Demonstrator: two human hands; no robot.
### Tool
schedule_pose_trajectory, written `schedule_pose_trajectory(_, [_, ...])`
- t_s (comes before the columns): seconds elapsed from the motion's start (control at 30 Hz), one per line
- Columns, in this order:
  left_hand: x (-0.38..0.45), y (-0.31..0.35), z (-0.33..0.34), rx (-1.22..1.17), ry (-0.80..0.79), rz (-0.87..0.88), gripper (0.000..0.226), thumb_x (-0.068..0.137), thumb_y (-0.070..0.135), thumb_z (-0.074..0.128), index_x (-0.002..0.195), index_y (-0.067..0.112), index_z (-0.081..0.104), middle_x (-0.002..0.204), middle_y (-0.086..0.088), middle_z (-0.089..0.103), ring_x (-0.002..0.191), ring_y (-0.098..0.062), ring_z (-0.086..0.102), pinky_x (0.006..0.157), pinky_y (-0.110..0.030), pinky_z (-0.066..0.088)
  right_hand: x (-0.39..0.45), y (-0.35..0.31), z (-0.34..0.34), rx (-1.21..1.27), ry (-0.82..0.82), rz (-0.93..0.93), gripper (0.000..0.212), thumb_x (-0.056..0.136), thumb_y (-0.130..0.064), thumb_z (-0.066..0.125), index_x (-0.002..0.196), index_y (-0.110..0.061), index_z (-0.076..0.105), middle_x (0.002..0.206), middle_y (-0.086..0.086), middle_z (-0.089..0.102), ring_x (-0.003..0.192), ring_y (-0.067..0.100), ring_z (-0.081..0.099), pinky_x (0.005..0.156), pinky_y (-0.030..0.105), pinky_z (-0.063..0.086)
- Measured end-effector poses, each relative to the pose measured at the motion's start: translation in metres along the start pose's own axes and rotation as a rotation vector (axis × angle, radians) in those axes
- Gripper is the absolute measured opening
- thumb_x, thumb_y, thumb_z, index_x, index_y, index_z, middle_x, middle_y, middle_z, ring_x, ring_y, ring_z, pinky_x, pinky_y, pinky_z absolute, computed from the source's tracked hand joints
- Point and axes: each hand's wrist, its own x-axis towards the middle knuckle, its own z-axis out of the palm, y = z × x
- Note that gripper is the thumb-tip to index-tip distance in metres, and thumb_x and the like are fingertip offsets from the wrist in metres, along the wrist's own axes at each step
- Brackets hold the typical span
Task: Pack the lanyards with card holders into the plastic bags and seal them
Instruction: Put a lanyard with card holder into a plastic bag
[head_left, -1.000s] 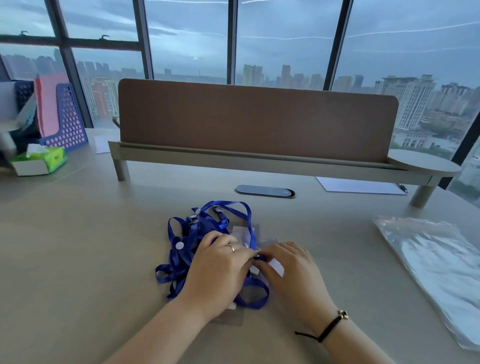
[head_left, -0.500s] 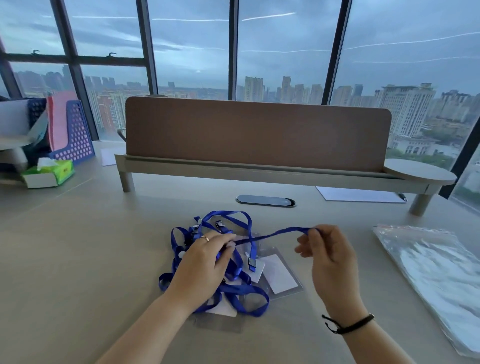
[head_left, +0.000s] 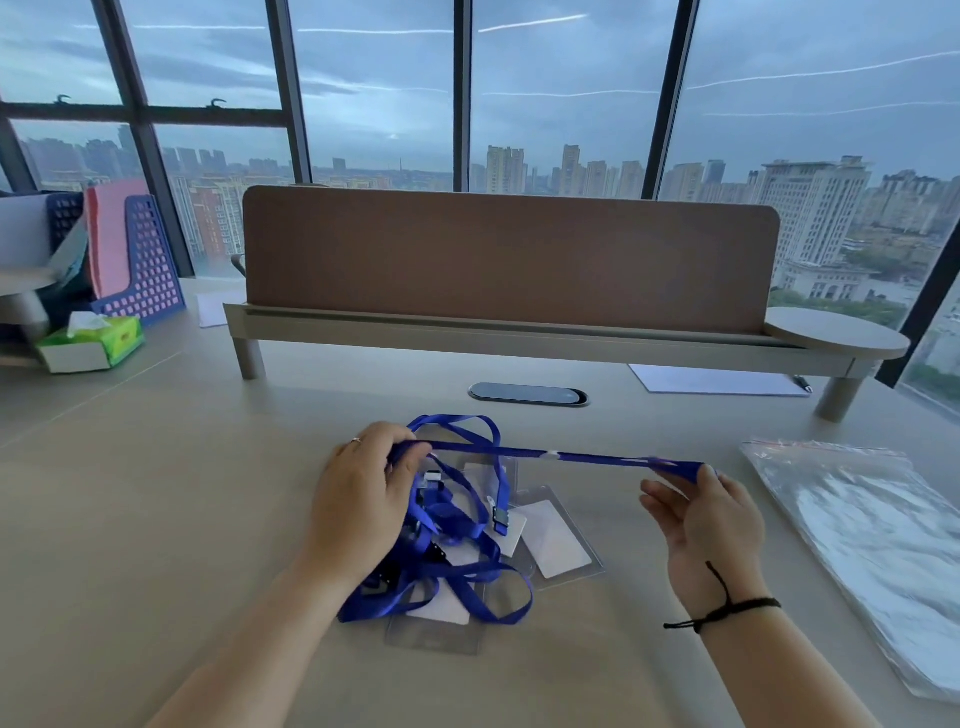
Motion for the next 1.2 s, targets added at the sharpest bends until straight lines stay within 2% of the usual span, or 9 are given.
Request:
schedule_pose_trajectory(0.13, [0.007, 0.010, -0.009, -0.334, 0.030, -0.228, 0.030, 0.091, 0.044, 0.061, 0.082, 0.016, 0.057, 0.063, -0.002, 0.057, 0.057, -0.016, 0.053, 0.059, -0.032, 0.048, 0.010, 0.003, -0.007, 0.098, 0.043, 0.104, 0.020, 0.107, -0.018, 0.033, 0.118, -0.005, 0.044, 0.089, 0.020, 0.067, 0.058, 0.022, 0.069, 0.050, 0.029, 0.058])
schedule_pose_trajectory(0.2, [0.010, 0.019, -0.014, -0.650, -0.015, -0.376, 0.032, 0.092, 0.042, 0.066, 0.072, 0.018, 0.055, 0.056, -0.003, 0.048, 0.054, -0.020, 0.045, 0.064, -0.038, 0.045, 0.014, 0.004, -0.010, 0.162, 0.064, 0.145, 0.030, 0.107, -0.017, 0.033, 0.128, 0.000, 0.044, 0.092, 0.023, 0.065, 0.069, 0.026, 0.071, 0.050, 0.027, 0.058])
schedule_pose_trajectory(0.3, [0.012, 0.027, -0.022, -1.124, -0.170, -0.652, 0.039, 0.089, 0.032, 0.066, 0.061, 0.016, 0.045, 0.053, -0.001, 0.026, 0.046, -0.015, 0.026, 0.052, -0.030, 0.034, 0.018, 0.008, -0.014, 0.204, 0.072, 0.191, 0.036, 0.107, -0.017, 0.033, 0.135, 0.005, 0.042, 0.094, 0.024, 0.066, 0.082, 0.029, 0.071, 0.053, 0.027, 0.059])
schedule_pose_trajectory(0.5, [0.010, 0.030, -0.017, -1.183, -0.383, -1.115, 0.023, 0.094, 0.023, 0.053, 0.076, 0.011, 0.059, 0.056, 0.001, 0.034, 0.040, -0.009, 0.024, 0.037, -0.019, 0.015, 0.014, 0.008, -0.012, 0.150, 0.065, 0.158, 0.031, 0.104, -0.015, 0.042, 0.131, -0.001, 0.046, 0.109, 0.027, 0.065, 0.087, 0.030, 0.071, 0.062, 0.032, 0.059])
schedule_pose_trajectory(0.6, [0.000, 0.038, -0.002, -1.133, -0.415, -1.149, 0.015, 0.097, 0.013, 0.051, 0.091, 0.005, 0.062, 0.066, -0.005, 0.055, 0.046, -0.011, 0.043, 0.035, -0.019, 0.032, 0.000, 0.001, -0.001, 0.060, 0.016, 0.045, 0.026, 0.102, -0.015, 0.048, 0.124, 0.000, 0.051, 0.105, 0.026, 0.067, 0.086, 0.031, 0.073, 0.065, 0.031, 0.061])
schedule_pose_trajectory(0.77, [-0.010, 0.057, 0.013, -1.202, -0.456, -1.104, 0.023, 0.101, 0.001, 0.047, 0.113, -0.006, 0.064, 0.095, -0.017, 0.073, 0.072, -0.023, 0.070, 0.062, -0.033, 0.062, -0.044, -0.005, 0.026, -0.224, -0.206, -0.335, 0.009, 0.096, -0.004, 0.056, 0.090, -0.011, 0.057, 0.092, 0.014, 0.072, 0.085, 0.032, 0.074, 0.076, 0.037, 0.060])
schedule_pose_trajectory(0.93, [-0.017, 0.067, 0.015, -1.283, -0.610, -1.119, 0.036, 0.104, 0.013, 0.041, 0.123, -0.009, 0.062, 0.119, -0.033, 0.065, 0.098, -0.036, 0.067, 0.090, -0.049, 0.056, -0.087, 0.016, 0.030, -0.648, -0.715, -0.601, 0.014, 0.089, -0.009, 0.066, 0.088, -0.023, 0.065, 0.097, -0.010, 0.071, 0.083, 0.013, 0.071, 0.068, 0.025, 0.057])
schedule_pose_trajectory(1.07, [-0.014, 0.062, 0.011, -1.375, -0.636, -1.160, 0.054, 0.105, 0.036, 0.035, 0.122, -0.005, 0.065, 0.098, -0.020, 0.071, 0.083, -0.028, 0.069, 0.075, -0.039, 0.057, -0.081, 0.028, 0.021, -0.923, -0.968, -0.827, 0.003, 0.085, -0.024, 0.067, 0.087, -0.025, 0.066, 0.095, -0.014, 0.067, 0.087, 0.009, 0.065, 0.074, 0.029, 0.055])
schedule_pose_trajectory(1.2, [-0.015, 0.057, 0.014, -1.239, -0.529, -1.090, 0.031, 0.100, 0.018, 0.053, 0.107, -0.004, 0.073, 0.109, -0.020, 0.072, 0.090, -0.026, 0.071, 0.083, -0.039, 0.057, -0.077, 0.027, 0.017, -1.034, -1.083, -0.829, 0.008, 0.082, -0.030, 0.070, 0.086, -0.023, 0.070, 0.094, -0.015, 0.069, 0.090, 0.005, 0.064, 0.080, 0.028, 0.053])
